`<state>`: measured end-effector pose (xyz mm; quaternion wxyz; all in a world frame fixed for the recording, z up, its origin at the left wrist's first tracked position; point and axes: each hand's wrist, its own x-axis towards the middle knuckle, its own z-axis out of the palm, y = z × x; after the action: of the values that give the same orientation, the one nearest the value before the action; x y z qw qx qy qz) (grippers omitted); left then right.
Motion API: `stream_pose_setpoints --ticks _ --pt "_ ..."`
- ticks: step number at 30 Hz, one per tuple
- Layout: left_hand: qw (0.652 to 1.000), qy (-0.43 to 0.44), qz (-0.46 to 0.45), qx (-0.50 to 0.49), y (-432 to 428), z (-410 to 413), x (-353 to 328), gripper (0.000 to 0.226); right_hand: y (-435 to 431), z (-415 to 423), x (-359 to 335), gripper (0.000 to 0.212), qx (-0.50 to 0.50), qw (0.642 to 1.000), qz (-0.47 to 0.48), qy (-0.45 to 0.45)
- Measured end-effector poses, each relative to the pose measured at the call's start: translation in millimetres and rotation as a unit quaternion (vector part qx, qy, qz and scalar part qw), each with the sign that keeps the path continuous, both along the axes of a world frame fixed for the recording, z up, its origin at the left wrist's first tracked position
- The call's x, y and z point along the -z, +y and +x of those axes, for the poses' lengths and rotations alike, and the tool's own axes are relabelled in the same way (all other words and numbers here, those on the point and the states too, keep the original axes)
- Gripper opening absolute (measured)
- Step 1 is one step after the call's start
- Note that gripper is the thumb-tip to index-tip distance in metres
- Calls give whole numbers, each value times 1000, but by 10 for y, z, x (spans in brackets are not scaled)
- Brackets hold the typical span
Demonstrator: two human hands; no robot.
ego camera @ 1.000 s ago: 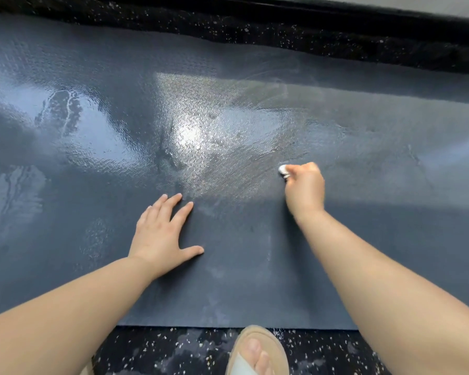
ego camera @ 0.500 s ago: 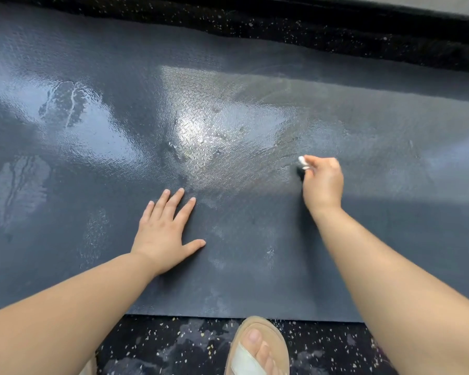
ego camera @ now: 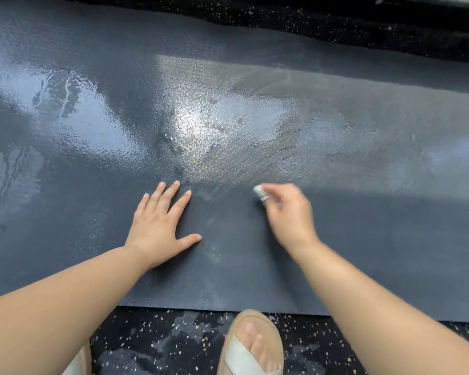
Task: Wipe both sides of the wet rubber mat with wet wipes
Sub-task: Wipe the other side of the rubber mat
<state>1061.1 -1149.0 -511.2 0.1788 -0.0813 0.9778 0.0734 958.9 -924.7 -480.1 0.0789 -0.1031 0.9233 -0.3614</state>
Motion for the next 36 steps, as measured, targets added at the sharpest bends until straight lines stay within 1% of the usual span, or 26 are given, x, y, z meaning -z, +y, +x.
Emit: stream_pose_setpoints --ticks 2,3,4,6,8,10,11,12,13,14,15,16,17,19,20,22,26,29,31,33,36 --pt "1000 1 -6 0 9 -2 -3 94 284 -403 11 25 89 995 37 27" --pt "1000 0 -9 0 11 -3 -6 94 409 -536 26 29 122 991 58 25" --pt "1000 0 -11 -1 11 -3 -10 94 506 -610 57 31 141 987 80 16" --pt "1000 -4 -16 -2 11 -4 -22 94 518 -568 119 32 144 983 109 4" --pt "1000 -9 -17 -1 19 -10 -34 94 324 -270 125 33 85 991 104 26" --pt "1000 -11 -16 0 34 -16 -46 93 71 175 80 34 -38 996 66 50" --pt "1000 -13 -17 -1 42 -14 -54 92 -40 390 55 34 -113 991 51 50" --pt "1000 -15 -19 -2 50 -13 -60 92 -131 574 39 32 -190 980 39 41" --pt "1000 -19 -23 -1 52 -15 -66 93 -193 714 22 31 -249 968 25 9" --pt "999 -25 -27 -1 53 -18 -73 93 -212 794 6 29 -285 958 10 -39" --pt "999 -32 -29 -1 51 -25 -82 93 -197 793 -12 28 -286 955 -11 -75" --pt "999 -38 -29 -1 50 -31 -92 93 -155 719 -21 27 -249 964 -36 -84" --pt "999 -44 -30 -2 51 -36 -104 92 -89 589 -33 26 -191 977 -54 -78" --pt "998 -55 -32 -5 68 -50 -126 92 60 211 -52 26 -61 995 -59 -58" --pt "998 -59 -34 -7 78 -59 -136 92 139 2 -58 28 -10 997 -53 -62" --pt "997 -70 -36 -11 94 -74 -164 92 258 -336 -17 30 49 995 -40 -82" --pt "994 -106 -13 -32 122 -129 -241 94 288 -509 119 21 62 996 10 -70" --pt "990 -134 2 -44 139 -190 -293 97 232 -420 154 18 64 995 77 -6" --pt "989 -141 -1 -44 153 -203 -291 99 243 -416 145 21 59 993 104 16" --pt "990 -137 -17 -33 158 -179 -263 100 261 -473 137 24 46 992 121 4" --pt "993 -108 -37 -18 157 -119 -202 98 259 -504 133 21 26 988 150 -14"
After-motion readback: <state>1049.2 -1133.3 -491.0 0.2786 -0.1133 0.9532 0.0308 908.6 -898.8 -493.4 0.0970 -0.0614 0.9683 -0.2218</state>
